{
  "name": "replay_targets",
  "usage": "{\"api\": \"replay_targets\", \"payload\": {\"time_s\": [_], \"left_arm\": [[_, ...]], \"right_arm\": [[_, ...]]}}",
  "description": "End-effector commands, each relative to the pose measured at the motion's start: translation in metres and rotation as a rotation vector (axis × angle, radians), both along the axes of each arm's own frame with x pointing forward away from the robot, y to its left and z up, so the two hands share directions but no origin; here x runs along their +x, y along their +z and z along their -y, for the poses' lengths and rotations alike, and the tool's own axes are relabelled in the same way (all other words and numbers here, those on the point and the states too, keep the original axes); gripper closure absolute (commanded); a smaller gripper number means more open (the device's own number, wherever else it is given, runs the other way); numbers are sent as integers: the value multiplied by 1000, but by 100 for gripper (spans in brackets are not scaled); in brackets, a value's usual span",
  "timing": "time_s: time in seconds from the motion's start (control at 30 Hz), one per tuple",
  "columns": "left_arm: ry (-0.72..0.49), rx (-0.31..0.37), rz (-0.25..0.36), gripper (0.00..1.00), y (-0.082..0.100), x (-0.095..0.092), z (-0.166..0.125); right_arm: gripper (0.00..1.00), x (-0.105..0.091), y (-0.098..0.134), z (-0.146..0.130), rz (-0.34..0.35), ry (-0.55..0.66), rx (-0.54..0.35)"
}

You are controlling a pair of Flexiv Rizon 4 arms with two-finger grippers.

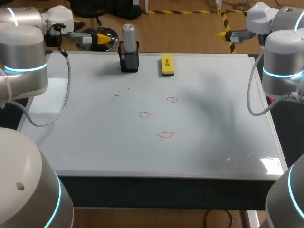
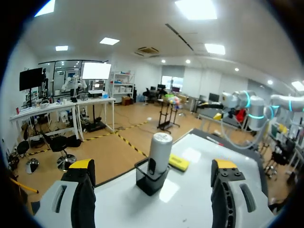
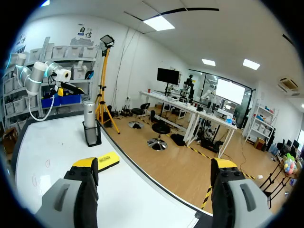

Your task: Pick up the inspection probe, press it on each red-marked spot on the whiteboard one by one, put down the probe, pick up the eraser, and wipe off all the red marks.

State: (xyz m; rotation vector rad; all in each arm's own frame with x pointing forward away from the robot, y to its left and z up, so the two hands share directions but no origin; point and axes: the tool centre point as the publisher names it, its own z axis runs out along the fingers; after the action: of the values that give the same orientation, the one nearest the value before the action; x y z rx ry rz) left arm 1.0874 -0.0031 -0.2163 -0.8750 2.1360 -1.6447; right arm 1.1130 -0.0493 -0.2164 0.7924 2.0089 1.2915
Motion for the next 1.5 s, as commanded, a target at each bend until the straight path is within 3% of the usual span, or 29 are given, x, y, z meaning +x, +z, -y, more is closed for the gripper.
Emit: {"api": "replay_targets", "payload": {"time_s": [0.03,0.3,0.5,1.17,1.5], "left_arm": [[-101,-22,19,0,-7,5,-1],[-309,-40,48,0,-11,1,22],[-438,-63,49,0,-24,5,42],[-602,-203,37,0,-66,38,84],[-634,-239,48,0,-71,46,106]], "right_arm": [[0,0,0,0,-1,1,-1],[0,0,0,0,-1,1,-1],[0,0,0,0,-1,1,-1],[0,0,0,0,-1,1,-1],[0,0,0,0,-1,1,-1]]}}
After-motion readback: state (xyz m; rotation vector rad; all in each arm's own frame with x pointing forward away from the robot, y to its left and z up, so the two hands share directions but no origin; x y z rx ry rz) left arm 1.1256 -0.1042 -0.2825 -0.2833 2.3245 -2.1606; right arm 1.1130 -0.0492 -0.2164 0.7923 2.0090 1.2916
